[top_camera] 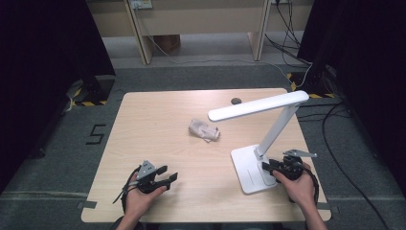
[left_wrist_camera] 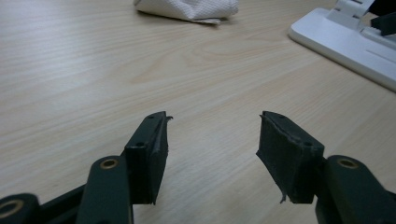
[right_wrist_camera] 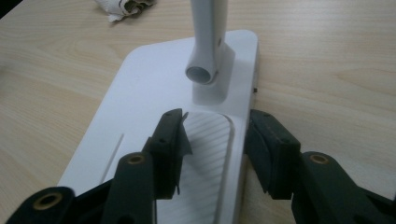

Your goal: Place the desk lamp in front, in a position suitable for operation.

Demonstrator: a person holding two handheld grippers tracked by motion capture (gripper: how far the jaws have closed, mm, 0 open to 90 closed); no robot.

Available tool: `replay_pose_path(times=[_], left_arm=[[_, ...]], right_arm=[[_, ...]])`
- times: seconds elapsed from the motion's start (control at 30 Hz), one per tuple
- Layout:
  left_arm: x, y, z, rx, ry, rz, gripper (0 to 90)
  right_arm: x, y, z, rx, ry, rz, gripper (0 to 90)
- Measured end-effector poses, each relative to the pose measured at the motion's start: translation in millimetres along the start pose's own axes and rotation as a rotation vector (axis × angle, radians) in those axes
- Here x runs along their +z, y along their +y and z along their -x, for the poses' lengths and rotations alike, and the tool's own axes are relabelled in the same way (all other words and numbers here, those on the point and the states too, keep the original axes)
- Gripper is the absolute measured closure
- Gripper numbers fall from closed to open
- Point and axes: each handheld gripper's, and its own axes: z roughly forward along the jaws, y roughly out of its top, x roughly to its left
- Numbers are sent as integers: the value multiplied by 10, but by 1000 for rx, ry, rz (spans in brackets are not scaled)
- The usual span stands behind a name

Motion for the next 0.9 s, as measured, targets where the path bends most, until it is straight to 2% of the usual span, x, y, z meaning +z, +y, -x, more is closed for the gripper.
replay_pose_path(times=[0.1,0.17,0.27,0.57,0.63,0.7,0.73,0.83,0.9], left_arm=[[75,7,82,-36,-69,-1,421],[132,22,158,-8,-86,-14,423],[215,48,265,1,-126,-21,427],[390,153,424,27,-174,-26,445],[438,178,474,28,-189,-34,453],[457,186,502,28,-200,-37,460],[483,196,544,30,-215,-41,463],[514,202,592,27,-236,-49,475],[535,203,614,28,-246,-55,481]], right_arm=[[27,38,-32,-26,-10,-18,545],[45,51,-60,-32,-8,-27,545],[84,54,-125,-33,0,-30,543],[172,65,-353,-51,6,-60,545],[191,46,-483,-41,11,-79,544],[195,40,-509,-50,13,-82,544],[196,13,-605,-61,16,-95,537],[188,-21,-700,-90,29,-114,530],[179,-46,-749,-91,37,-121,525]])
